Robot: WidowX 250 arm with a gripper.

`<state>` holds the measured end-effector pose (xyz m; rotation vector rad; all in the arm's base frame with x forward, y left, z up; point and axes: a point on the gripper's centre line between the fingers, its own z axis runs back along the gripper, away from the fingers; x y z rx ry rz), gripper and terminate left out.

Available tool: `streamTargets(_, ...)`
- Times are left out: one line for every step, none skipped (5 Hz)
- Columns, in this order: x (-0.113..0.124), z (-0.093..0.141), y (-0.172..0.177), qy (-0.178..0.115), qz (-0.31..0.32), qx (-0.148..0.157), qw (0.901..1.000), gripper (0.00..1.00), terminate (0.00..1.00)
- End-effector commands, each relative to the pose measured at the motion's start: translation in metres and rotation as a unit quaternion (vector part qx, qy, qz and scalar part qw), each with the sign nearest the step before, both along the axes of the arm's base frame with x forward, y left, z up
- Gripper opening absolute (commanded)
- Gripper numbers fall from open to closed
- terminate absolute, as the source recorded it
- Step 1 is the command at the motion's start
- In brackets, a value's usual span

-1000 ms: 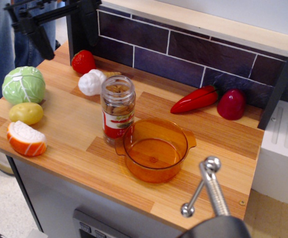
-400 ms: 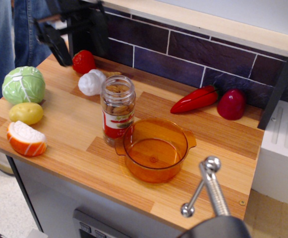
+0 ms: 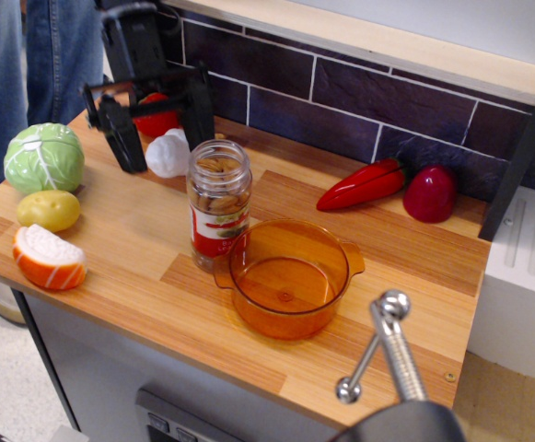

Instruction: Pour almonds in pot

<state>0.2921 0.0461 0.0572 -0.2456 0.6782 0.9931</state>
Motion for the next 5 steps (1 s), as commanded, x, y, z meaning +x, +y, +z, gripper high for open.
streamTargets(-0.005, 0.010, -0.015, -0.016, -0.013, -0.003, 0.9998, 1.00, 0.00)
streamTargets(-0.012, 0.005, -0.022, -0.004, -0.012, -0.002, 0.9999, 1.00, 0.00)
streamTargets(-0.023, -0.005, -0.025, 0.005, -0.010, 0.006, 0.9999, 1.00, 0.00)
streamTargets(-0.033, -0.011, -0.029, 0.024, 0.016, 0.005, 0.9996, 1.00, 0.00)
streamTargets(-0.043, -0.015, -0.035, 0.046, 0.033, 0.005, 0.9984, 1.00, 0.00)
